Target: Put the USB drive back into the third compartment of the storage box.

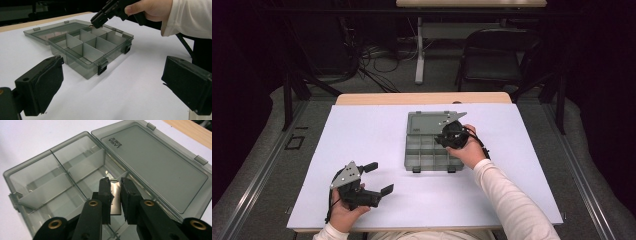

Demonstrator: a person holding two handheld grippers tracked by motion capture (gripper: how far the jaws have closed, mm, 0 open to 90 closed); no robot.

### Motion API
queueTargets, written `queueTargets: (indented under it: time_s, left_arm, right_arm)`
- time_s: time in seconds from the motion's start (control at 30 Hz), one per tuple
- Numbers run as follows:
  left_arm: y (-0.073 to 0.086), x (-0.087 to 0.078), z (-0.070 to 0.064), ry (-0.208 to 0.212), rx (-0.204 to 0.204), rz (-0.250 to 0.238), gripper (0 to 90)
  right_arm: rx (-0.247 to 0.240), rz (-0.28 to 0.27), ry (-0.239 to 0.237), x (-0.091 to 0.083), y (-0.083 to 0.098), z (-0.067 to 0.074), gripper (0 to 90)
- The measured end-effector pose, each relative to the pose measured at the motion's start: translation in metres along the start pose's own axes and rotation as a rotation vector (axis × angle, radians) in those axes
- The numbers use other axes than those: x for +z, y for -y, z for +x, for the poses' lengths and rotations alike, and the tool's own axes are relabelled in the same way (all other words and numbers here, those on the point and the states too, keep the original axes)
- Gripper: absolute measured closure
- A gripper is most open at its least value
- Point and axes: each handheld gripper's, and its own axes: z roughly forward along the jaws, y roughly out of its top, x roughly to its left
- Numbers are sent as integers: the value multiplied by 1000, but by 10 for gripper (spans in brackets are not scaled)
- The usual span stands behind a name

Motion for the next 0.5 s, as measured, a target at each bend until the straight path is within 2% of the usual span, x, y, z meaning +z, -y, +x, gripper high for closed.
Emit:
queueTargets:
  time_s: [0.5]
  left_arm:
    - [0, 0, 0, 0, 2, 2, 33]
  right_arm:
    - [7, 18, 0, 8, 2, -2, 793]
